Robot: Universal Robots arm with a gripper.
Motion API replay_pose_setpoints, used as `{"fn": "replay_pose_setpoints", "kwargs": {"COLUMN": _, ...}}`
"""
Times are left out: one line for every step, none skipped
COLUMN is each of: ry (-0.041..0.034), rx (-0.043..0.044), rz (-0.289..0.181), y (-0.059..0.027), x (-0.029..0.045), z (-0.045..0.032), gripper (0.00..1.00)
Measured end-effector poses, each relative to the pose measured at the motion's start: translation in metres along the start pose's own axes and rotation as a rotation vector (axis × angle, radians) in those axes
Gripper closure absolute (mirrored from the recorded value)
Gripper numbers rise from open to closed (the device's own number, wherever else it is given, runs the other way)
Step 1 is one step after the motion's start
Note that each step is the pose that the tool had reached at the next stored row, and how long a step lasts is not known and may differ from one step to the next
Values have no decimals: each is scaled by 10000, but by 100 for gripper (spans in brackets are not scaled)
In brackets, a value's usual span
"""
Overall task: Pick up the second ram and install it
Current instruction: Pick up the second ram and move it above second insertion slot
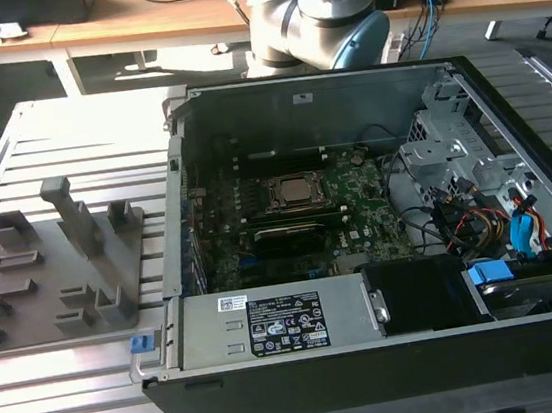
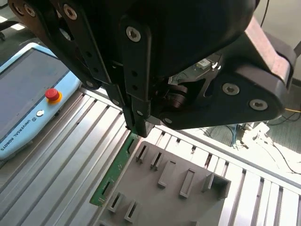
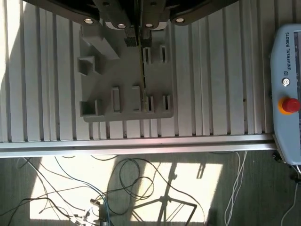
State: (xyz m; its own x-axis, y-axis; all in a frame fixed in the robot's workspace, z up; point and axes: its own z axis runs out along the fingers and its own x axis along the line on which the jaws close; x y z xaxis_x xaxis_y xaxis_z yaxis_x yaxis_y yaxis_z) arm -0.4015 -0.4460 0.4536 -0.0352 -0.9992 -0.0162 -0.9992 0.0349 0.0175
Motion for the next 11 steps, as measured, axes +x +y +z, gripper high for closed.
{"fn": "replay_pose_setpoints", "kwargs": {"ry": 0, "rx": -1, "rz": 0, "y": 1, "x": -1, "z": -47, "gripper": 86}}
{"fn": "replay_pose_setpoints", "kwargs": {"ry": 1, "rx": -1, "rz": 0, "y": 1, "x": -2, "z": -92, "gripper": 86}}
{"fn": "replay_pose_setpoints", "kwargs": {"ry": 0, "rx": 0, "rz": -1, "y": 3, "x": -3, "z": -165, "gripper": 86}}
{"fn": "replay_pose_setpoints", "kwargs": {"ry": 0, "rx": -1, "rz": 0, "y": 3, "x": -4, "z": -212, "gripper": 86}}
{"fn": "replay_pose_setpoints", "kwargs": {"ry": 0, "rx": -1, "rz": -1, "y": 4, "x": -4, "z": -237, "gripper": 86}}
{"fn": "replay_pose_setpoints", "kwargs": {"ry": 0, "rx": -1, "rz": -1, "y": 4, "x": -5, "z": -260, "gripper": 86}}
{"fn": "replay_pose_setpoints", "kwargs": {"ry": 0, "rx": -1, "rz": 0, "y": 5, "x": -5, "z": -291, "gripper": 86}}
{"fn": "replay_pose_setpoints", "kwargs": {"ry": 1, "rx": -1, "rz": 0, "y": 5, "x": -6, "z": -317, "gripper": 86}}
{"fn": "replay_pose_setpoints", "kwargs": {"ry": 1, "rx": -2, "rz": 0, "y": 6, "x": -7, "z": -365, "gripper": 86}}
{"fn": "replay_pose_setpoints", "kwargs": {"ry": 1, "rx": -2, "rz": 1, "y": 7, "x": -8, "z": -419, "gripper": 86}}
{"fn": "replay_pose_setpoints", "kwargs": {"ry": 0, "rx": -1, "rz": 0, "y": 8, "x": -9, "z": -459, "gripper": 86}}
